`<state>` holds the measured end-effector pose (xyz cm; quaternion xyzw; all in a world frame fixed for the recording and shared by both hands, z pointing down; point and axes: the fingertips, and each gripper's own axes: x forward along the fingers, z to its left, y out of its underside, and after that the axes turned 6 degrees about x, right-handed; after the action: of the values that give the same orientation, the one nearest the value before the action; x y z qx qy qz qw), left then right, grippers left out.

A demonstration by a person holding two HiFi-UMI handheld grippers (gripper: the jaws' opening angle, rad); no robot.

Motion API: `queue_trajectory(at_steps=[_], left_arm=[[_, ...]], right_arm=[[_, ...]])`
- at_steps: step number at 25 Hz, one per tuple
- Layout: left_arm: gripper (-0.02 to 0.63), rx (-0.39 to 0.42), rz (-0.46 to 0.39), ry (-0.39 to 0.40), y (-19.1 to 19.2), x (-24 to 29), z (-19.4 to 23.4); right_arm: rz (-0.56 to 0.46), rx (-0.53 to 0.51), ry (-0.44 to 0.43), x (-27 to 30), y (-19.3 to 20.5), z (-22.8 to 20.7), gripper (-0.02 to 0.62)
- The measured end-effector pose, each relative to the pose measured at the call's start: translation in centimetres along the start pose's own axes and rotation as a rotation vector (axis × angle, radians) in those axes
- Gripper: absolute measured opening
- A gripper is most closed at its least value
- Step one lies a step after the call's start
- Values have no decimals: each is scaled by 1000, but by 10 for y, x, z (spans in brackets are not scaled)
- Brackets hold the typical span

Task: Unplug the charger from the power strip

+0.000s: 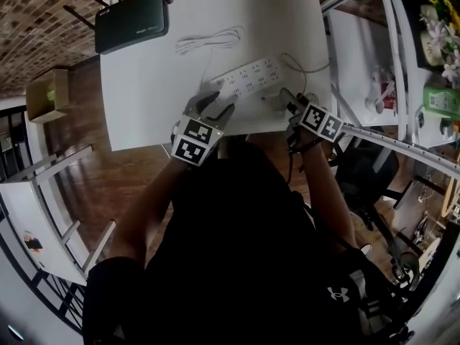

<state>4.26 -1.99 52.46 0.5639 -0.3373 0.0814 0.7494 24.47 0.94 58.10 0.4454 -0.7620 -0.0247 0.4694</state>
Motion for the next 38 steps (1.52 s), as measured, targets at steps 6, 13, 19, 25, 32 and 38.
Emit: queue_trajectory(at_steps=[6, 13, 19, 25, 32, 38], left_arm=[[190, -3, -6, -4, -2, 2, 4], [190, -20, -50, 1, -15, -9, 3], [177, -43, -147, 50, -37, -48, -8], [107, -76, -294, 54, -72, -91, -13], [81, -44, -438, 34, -109, -129, -14], [81, -38, -457, 4, -117, -145, -12]], right_arm=[[-97, 3, 31, -16, -21, -8, 337], [-260, -130, 33, -65, -51, 28, 293], [-336, -266, -69, -99, -45, 104, 49], [-336, -355, -198, -115, -25, 174, 11], [-377, -529, -306, -134, -19, 241, 11], [-400, -616, -353, -137, -16, 263, 11]])
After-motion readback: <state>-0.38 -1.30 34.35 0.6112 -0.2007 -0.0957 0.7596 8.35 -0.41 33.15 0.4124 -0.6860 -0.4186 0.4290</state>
